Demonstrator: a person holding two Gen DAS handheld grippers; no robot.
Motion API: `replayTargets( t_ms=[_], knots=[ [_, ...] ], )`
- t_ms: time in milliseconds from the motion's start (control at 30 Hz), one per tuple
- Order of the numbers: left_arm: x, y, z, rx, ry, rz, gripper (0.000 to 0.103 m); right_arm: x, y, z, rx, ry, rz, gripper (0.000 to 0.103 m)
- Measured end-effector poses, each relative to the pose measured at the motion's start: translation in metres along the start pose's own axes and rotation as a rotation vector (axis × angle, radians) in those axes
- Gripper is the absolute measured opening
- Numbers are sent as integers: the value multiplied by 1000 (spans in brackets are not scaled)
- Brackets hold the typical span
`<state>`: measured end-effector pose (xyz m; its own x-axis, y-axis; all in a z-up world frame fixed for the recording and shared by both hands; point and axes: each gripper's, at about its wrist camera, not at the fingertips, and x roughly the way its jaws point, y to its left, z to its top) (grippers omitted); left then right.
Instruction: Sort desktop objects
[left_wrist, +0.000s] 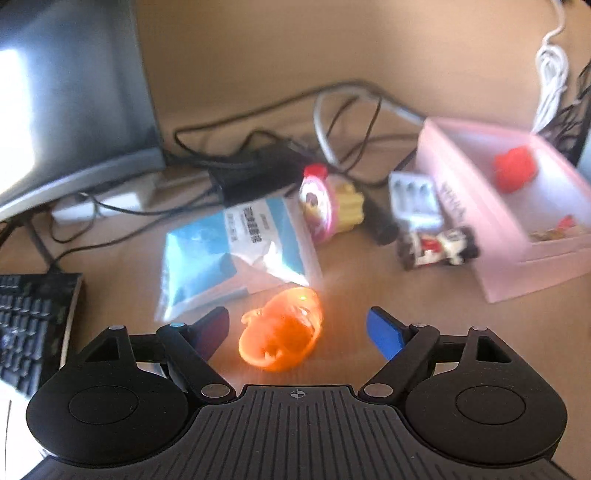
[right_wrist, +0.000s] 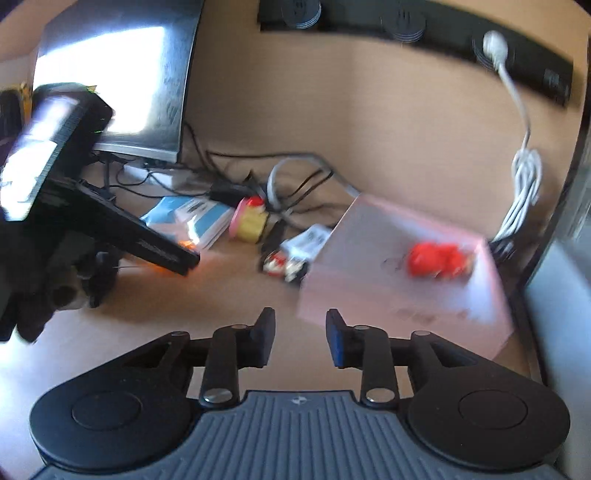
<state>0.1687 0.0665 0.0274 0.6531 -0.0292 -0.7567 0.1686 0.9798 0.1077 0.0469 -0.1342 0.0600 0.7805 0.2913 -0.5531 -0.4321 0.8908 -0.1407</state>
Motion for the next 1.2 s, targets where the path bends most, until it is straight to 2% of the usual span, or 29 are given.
replayTargets(
  t_ms=[33, 67, 100, 233, 367, 467, 533, 600, 700, 800, 967, 1033, 1133, 1200],
  knots=[
    [7, 2, 2, 4, 15, 6, 78, -1, -2, 3, -18, -12, -12, 41],
    [12, 3, 2, 5, 24, 11, 65, 0, -4, 5, -29, -22, -18, 45],
    [14, 7, 0, 2, 32, 17, 57, 2, -6, 9, -35, -27, -15, 49],
    [-5, 11, -13, -11, 15, -1, 56, 27, -11, 41, 11, -22, 73, 51],
    [-43, -6, -34, 24, -15, -78, 56, 83, -2, 88, 77, 13, 172, 58],
    [-67, -15, -51, 33, -30, -141, 57, 136, 13, 110, 108, 84, 204, 62],
    [-80, -14, -61, 4, -35, -200, 62, 170, 22, 117, 136, 143, 198, 62],
    [-91, -10, -67, -46, -41, -241, 78, 201, 31, 118, 144, 200, 174, 61],
    [-101, 0, -73, -87, -49, -263, 85, 222, 36, 113, 149, 258, 215, 43],
    [-103, 3, -77, -85, -42, -268, 89, 200, 32, 109, 174, 229, 240, 43],
    [-113, -9, -82, -44, -53, -254, 94, 98, 4, 86, 229, 143, 289, 43],
    [-119, -14, -84, -32, -61, -246, 95, 62, -10, 63, 245, 165, 290, 43],
    [-130, -24, -89, -19, -74, -224, 96, 25, -29, 20, 249, 225, 244, 43],
    [-133, -30, -93, -27, -62, -214, 96, 13, -41, -8, 306, 286, 277, 43]
  ],
)
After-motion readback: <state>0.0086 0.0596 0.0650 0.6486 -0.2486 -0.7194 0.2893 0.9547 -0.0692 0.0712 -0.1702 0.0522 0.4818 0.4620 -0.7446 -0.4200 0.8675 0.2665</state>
